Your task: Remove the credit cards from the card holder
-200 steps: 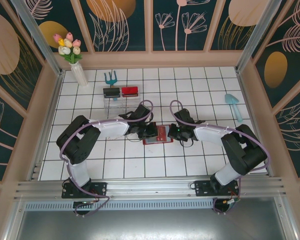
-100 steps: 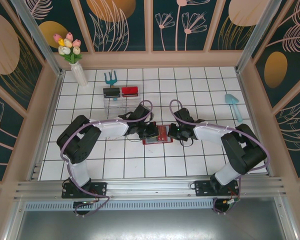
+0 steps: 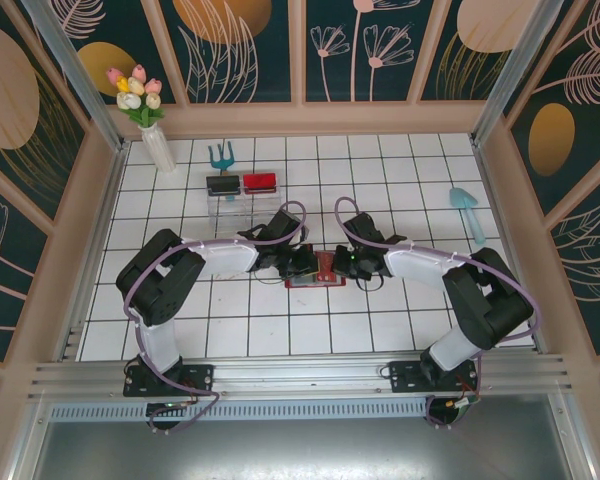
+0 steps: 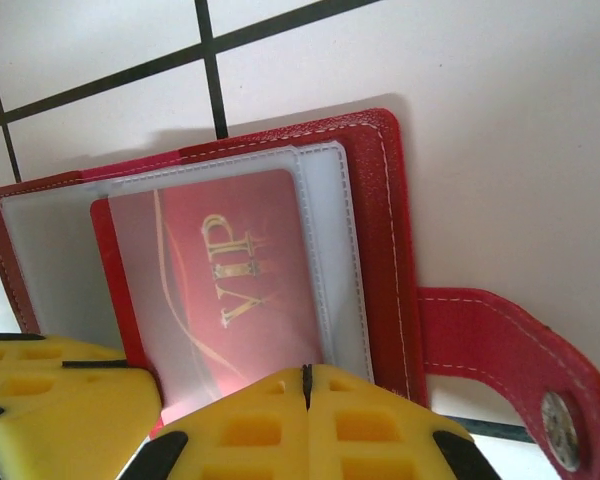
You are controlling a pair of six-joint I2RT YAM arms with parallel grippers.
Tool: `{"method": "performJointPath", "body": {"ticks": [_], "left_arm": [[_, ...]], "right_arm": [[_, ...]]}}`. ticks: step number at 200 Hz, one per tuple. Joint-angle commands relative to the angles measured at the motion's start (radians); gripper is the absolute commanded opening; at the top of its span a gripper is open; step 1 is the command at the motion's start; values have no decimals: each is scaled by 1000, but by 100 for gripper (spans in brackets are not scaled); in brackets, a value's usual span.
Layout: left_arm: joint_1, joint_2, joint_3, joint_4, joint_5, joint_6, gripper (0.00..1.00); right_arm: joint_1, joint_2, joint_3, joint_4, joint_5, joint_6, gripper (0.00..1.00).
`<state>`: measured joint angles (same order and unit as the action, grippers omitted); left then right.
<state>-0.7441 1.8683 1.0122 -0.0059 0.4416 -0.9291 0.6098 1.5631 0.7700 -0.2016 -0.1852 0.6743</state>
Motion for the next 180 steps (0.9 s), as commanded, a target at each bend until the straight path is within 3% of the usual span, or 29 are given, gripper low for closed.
{"method": "performJointPath", "body": {"ticks": [1,76,180], "left_arm": [[5,21,-17,4,3,-7,0],[6,9,-34,1,0,15,0],[47,-32,-81,-29,-6,62,0]], "right_arm": [[7,29,23,-37,-6,-19,0],[2,133,14,-176,133,1,0],[-8,167,-5,-208,152,21,0]]}}
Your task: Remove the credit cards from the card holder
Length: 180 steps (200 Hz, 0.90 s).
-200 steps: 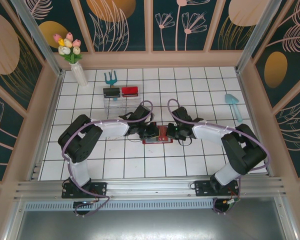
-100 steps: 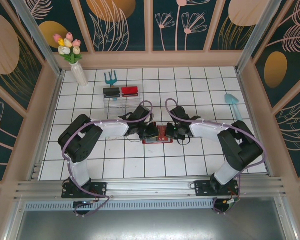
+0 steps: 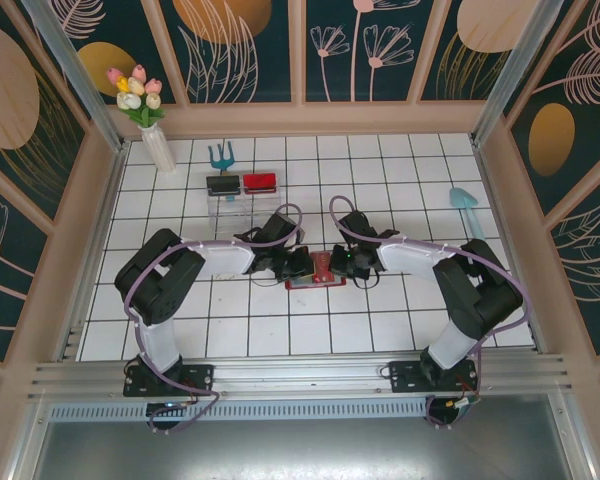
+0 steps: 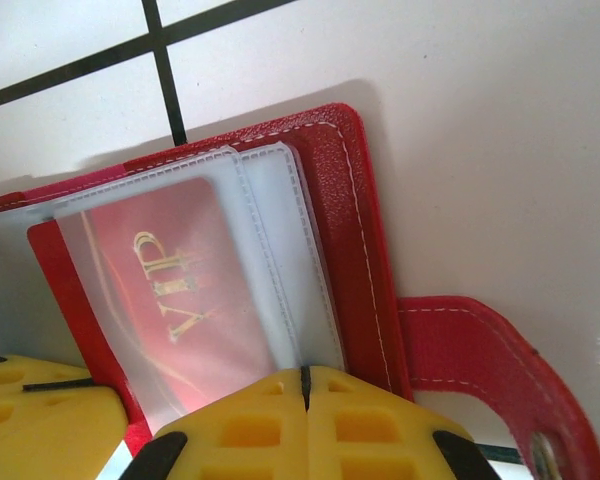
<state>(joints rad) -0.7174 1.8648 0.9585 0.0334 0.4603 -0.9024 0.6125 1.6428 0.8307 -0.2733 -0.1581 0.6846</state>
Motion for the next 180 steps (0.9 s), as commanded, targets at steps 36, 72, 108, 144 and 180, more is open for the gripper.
{"method": "performJointPath", "body": {"ticks": [36,72,108,144,180], "left_arm": [[26,-33,-9,-92,-25,53,0],[37,-51,-23,-102,-14,69,0],[60,-86,-42,-102,-1,79,0],[83,-120,-60,-108,14,88,0],[113,-186,-90,-109,30,90,0]], "right_arm": [[-13,89,-68,-133,122,10,0],[-16,84,-65,-133,123,9,0],[-17,86,-64,-129,117,10,0],[-16,81,-65,-130,116,11,0],[-17,81,-58,-127,117,10,0]]}}
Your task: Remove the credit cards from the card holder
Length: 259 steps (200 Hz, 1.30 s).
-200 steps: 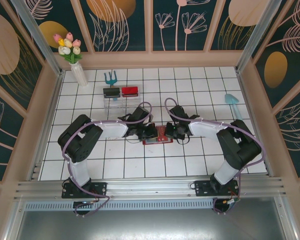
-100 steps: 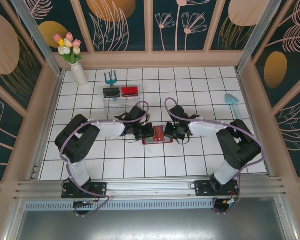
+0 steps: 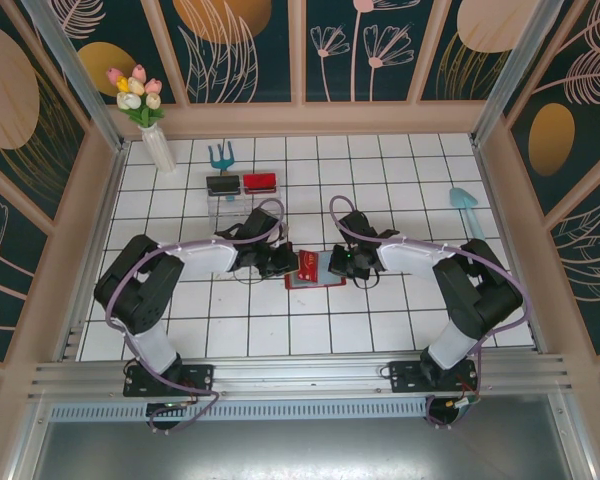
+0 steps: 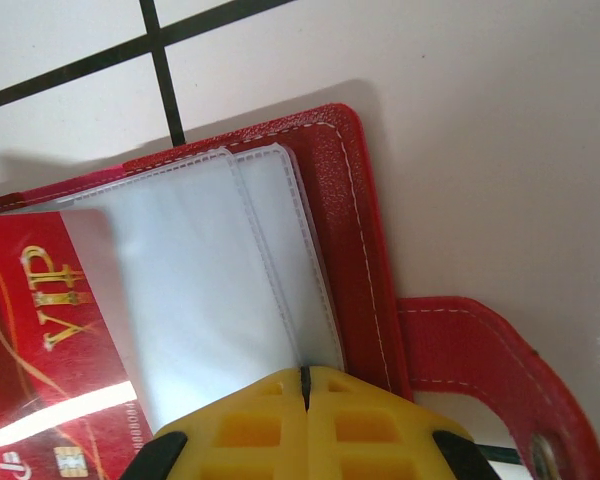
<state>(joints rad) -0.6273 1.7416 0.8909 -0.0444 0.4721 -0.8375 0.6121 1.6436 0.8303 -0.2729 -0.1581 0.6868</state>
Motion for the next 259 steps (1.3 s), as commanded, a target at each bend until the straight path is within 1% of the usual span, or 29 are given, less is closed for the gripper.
{"method": "performJointPath", "body": {"ticks": [1,24,67,102,123,136,148,155,170,193,207,222,233,237,252,256,259], "left_arm": [[23,-64,-24,-33,19,27,0],[27,-89,-27,-55,25,41,0],[33,-147,-48,-78,17,28,0],[37,-223,-37,-88,2,-28,0],[38,-267,4,-141,-48,-53,0],[39,-291,43,-177,-97,-75,0],[39,-317,73,-200,-139,-105,0],[39,-328,75,-214,-170,-123,0],[40,-343,156,-254,-249,-168,0],[40,-357,258,-313,-378,-233,0],[40,-354,331,-368,-476,-278,0],[40,-336,410,-416,-564,-319,0],[41,-312,473,-459,-617,-351,0],[40,-300,501,-483,-637,-366,0],[40,-244,604,-555,-689,-405,0],[40,-227,632,-581,-707,-423,0],[41,-216,648,-597,-718,-435,0]], "right_arm": [[-17,81,-57,-127,117,8,0],[-15,83,-51,-127,116,6,0],[-15,69,-36,-121,114,-2,0],[-6,-19,2,-96,104,-37,0],[-7,-76,55,-95,109,-61,0],[-6,-112,87,-97,121,-73,2],[-6,-145,116,-99,136,-85,10],[-7,-161,133,-99,142,-96,17],[-12,-192,168,-100,151,-119,32],[-32,-238,201,-80,148,-139,46],[-51,-265,209,-60,134,-144,54],[-60,-284,219,-50,130,-150,66],[-59,-293,226,-48,129,-154,71],[-87,-294,229,-48,130,-156,73],[-99,-302,239,-49,141,-158,83],[-102,-305,241,-51,146,-158,88],[-104,-306,242,-51,148,-158,89]]}}
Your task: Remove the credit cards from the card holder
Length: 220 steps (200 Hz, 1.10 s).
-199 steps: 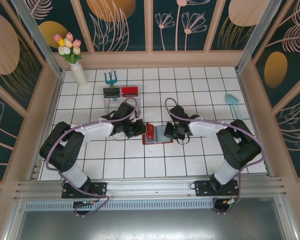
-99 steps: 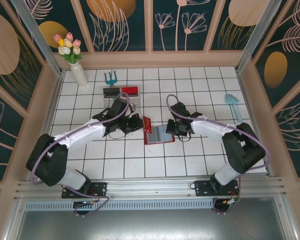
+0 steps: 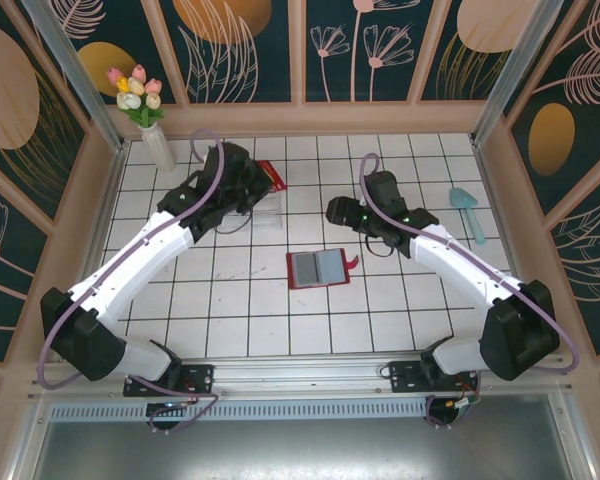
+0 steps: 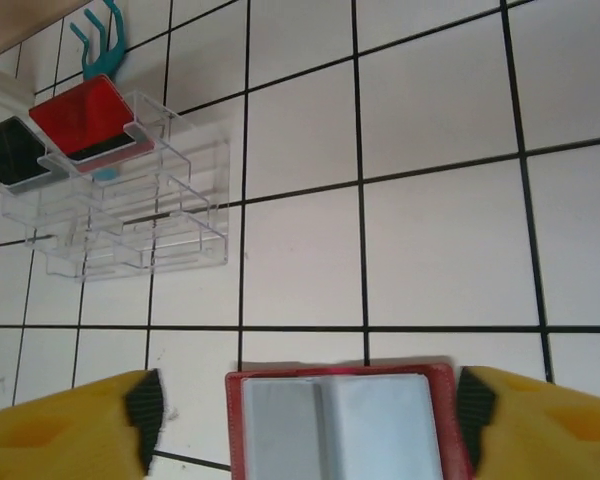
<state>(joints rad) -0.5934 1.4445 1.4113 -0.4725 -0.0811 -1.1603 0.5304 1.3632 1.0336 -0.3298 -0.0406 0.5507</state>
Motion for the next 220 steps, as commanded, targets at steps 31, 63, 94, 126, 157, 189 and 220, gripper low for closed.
{"method": "performJointPath", "body": {"ticks": [31,63,94,126,157,189,220], "left_arm": [[6,185,275,-282,-268,-239,0],[7,405,585,-611,-340,-444,0],[6,639,932,-871,-343,-558,0],[7,690,961,-882,-324,-695,0],[6,704,947,-881,-334,-787,0],[18,754,946,-879,-269,-818,0],[26,799,975,-888,-245,-848,0]], "right_arm": [[-45,-52,39,5,51,-25,99],[-76,-78,36,4,72,-24,99],[-97,-81,39,4,73,-35,99],[-113,-76,40,6,73,-40,99],[-130,-64,42,15,64,-46,99],[-144,-43,40,31,60,-53,99],[-156,-32,38,42,38,-61,99]]}}
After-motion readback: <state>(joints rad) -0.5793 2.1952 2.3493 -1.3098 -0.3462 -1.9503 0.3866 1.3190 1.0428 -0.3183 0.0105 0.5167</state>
